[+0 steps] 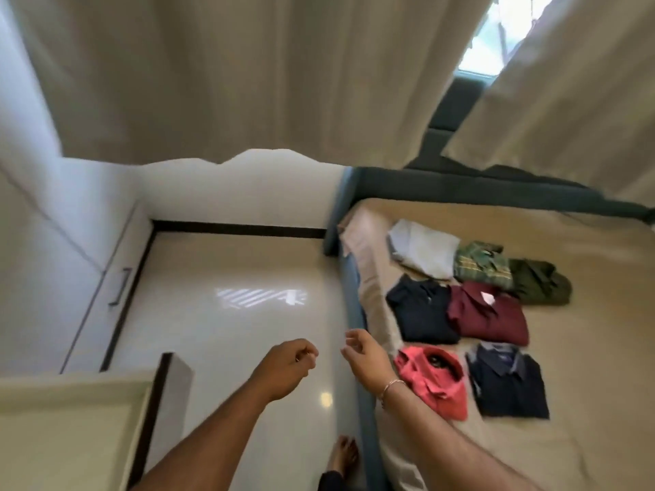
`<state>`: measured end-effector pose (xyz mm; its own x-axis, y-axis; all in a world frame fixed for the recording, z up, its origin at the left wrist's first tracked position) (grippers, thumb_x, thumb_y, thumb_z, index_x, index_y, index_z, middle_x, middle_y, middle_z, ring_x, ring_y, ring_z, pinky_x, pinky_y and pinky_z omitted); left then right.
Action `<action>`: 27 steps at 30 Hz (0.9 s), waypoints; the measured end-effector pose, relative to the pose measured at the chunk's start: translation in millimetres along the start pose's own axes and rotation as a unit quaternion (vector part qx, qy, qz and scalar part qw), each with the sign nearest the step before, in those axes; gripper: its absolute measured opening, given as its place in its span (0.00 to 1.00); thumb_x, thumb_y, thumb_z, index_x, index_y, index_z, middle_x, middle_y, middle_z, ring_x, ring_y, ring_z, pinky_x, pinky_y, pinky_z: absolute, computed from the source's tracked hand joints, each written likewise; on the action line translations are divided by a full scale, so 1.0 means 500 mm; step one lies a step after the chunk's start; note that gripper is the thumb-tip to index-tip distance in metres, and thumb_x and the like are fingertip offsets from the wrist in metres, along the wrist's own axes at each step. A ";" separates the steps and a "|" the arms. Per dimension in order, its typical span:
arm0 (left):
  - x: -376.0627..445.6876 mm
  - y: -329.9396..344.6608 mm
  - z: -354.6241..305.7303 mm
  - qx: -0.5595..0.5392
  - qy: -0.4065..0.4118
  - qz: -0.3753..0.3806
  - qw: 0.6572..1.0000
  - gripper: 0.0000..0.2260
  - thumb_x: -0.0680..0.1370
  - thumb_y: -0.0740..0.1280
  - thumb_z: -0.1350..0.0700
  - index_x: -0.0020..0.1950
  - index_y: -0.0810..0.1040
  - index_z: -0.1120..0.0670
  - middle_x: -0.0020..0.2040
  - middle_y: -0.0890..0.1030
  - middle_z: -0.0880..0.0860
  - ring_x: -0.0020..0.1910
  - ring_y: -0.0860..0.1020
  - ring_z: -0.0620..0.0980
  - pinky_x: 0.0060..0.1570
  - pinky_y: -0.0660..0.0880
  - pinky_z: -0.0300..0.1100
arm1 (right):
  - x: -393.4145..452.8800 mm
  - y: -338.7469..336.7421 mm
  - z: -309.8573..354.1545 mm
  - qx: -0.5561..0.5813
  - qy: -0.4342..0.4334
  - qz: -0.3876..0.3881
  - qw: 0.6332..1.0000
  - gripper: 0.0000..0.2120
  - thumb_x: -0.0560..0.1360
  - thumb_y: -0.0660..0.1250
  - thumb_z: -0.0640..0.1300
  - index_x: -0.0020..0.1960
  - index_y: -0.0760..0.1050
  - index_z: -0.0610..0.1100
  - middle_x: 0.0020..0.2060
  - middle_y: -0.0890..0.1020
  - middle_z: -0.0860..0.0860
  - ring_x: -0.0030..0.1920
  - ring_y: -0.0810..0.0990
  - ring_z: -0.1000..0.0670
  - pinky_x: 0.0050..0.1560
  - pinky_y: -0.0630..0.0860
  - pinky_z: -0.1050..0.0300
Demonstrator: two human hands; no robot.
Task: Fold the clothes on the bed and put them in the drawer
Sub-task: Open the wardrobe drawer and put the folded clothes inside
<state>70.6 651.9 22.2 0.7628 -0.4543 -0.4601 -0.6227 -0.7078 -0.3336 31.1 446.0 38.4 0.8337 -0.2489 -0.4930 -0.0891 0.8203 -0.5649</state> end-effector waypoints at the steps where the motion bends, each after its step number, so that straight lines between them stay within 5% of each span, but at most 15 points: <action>1: 0.034 0.027 -0.027 -0.002 0.004 0.012 1.000 0.07 0.82 0.66 0.53 0.53 0.82 0.44 0.48 0.86 0.47 0.45 0.85 0.42 0.54 0.82 0.45 | 0.011 -0.035 -0.028 0.019 0.012 -0.013 1.000 0.15 0.80 0.69 0.46 0.67 0.75 0.49 0.58 0.80 0.52 0.57 0.80 0.53 0.56 0.75 0.60; 8: 0.250 0.229 -0.176 0.007 -0.028 0.074 0.997 0.09 0.83 0.65 0.58 0.50 0.83 0.47 0.47 0.86 0.49 0.43 0.85 0.46 0.50 0.82 0.42 | 0.110 -0.219 -0.261 0.132 0.117 -0.064 0.982 0.10 0.73 0.72 0.48 0.54 0.79 0.52 0.48 0.85 0.51 0.53 0.84 0.47 0.60 0.80 0.47; 11: 0.316 0.300 -0.203 0.016 -0.051 0.103 0.993 0.08 0.83 0.65 0.59 0.51 0.83 0.50 0.48 0.86 0.52 0.44 0.86 0.50 0.47 0.81 0.39 | 0.132 -0.261 -0.311 0.162 0.164 -0.090 0.969 0.07 0.76 0.71 0.41 0.53 0.78 0.49 0.44 0.83 0.53 0.48 0.82 0.49 0.52 0.79 0.60; 15: 0.392 0.369 -0.219 0.060 -0.079 0.222 0.970 0.05 0.82 0.67 0.57 0.54 0.83 0.53 0.49 0.86 0.56 0.47 0.85 0.54 0.57 0.82 0.52 | 0.160 -0.302 -0.381 0.220 0.235 -0.121 0.939 0.10 0.78 0.71 0.37 0.59 0.79 0.41 0.53 0.82 0.48 0.56 0.81 0.47 0.58 0.75 0.56; 21: 0.515 0.458 -0.236 0.140 -0.111 0.344 0.922 0.06 0.80 0.69 0.55 0.54 0.82 0.57 0.51 0.85 0.54 0.52 0.82 0.53 0.59 0.78 0.48 | 0.157 -0.324 -0.500 0.339 0.366 -0.222 0.838 0.07 0.78 0.71 0.42 0.55 0.81 0.48 0.54 0.85 0.45 0.52 0.82 0.48 0.52 0.75 0.52; 25: 0.545 0.515 -0.235 0.188 -0.152 0.362 0.900 0.12 0.79 0.72 0.54 0.61 0.79 0.54 0.57 0.82 0.52 0.59 0.80 0.53 0.64 0.75 0.45 | 0.168 -0.339 -0.573 0.332 0.389 -0.243 0.824 0.05 0.78 0.70 0.40 0.52 0.80 0.49 0.54 0.85 0.46 0.55 0.83 0.46 0.59 0.77 0.50; 27: 0.549 0.540 -0.228 0.220 -0.171 0.378 0.883 0.14 0.81 0.70 0.53 0.66 0.76 0.53 0.54 0.80 0.51 0.57 0.78 0.50 0.56 0.74 0.40 | 0.179 -0.349 -0.621 0.268 0.396 -0.235 0.846 0.09 0.79 0.68 0.40 0.58 0.82 0.48 0.58 0.85 0.46 0.59 0.82 0.45 0.64 0.76 0.50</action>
<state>131.5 274.3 -100.4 0.0503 -0.4634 -0.8847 -0.9961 0.0410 -0.0781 -48.1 120.5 -112.6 0.0633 -0.7052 -0.7062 0.5885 0.5978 -0.5443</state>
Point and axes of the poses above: each hand's wrist, its own x-axis towards the middle knuckle, its own y-axis out of the palm, z = x × y, the point moved 1 cm from there along x, towards the middle knuckle
